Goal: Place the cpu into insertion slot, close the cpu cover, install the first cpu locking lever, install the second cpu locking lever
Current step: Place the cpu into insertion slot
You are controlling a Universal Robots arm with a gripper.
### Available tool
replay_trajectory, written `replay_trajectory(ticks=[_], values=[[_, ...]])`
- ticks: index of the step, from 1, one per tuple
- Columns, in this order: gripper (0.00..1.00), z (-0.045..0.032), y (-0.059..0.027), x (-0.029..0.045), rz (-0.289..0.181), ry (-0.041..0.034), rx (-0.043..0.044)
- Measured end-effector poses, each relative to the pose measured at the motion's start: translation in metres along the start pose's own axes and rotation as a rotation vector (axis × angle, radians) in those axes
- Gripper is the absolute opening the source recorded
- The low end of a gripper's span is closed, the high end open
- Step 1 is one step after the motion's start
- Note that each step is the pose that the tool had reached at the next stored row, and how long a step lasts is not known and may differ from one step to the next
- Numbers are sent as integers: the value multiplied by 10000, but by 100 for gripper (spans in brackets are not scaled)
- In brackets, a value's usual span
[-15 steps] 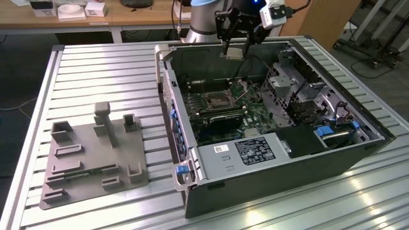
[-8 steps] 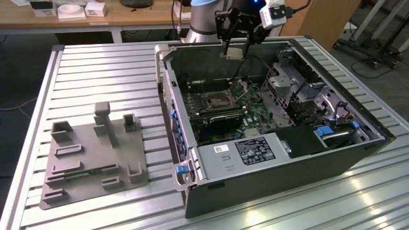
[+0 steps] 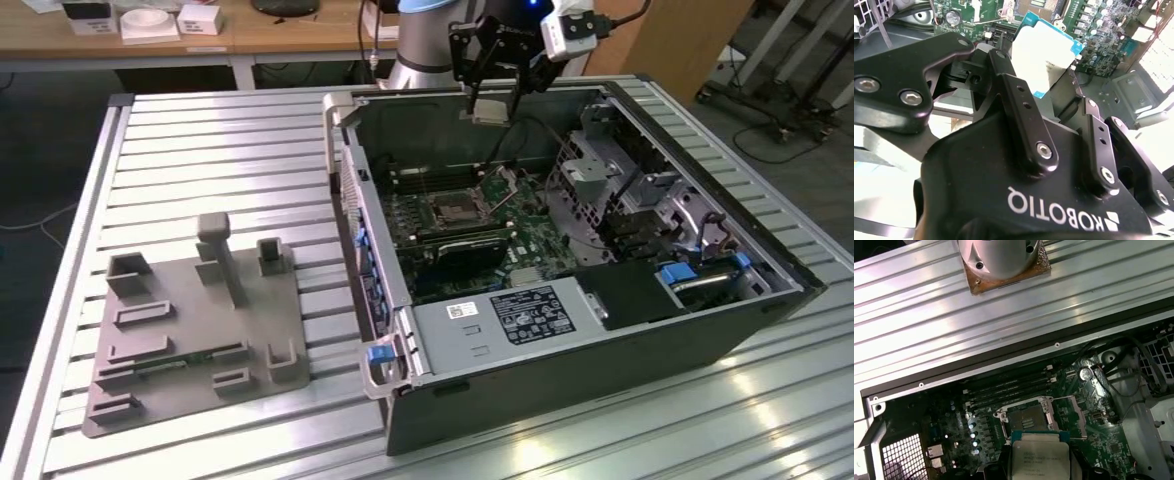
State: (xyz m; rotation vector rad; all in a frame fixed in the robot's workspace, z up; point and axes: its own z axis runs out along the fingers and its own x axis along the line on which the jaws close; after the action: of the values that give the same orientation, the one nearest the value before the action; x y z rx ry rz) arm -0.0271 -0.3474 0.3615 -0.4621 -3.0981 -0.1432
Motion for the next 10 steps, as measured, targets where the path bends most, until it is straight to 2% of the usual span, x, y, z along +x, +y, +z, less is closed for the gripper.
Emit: replay_trajectory(ticks=[10], values=[[54,0,0,0,94,-9,-1]])
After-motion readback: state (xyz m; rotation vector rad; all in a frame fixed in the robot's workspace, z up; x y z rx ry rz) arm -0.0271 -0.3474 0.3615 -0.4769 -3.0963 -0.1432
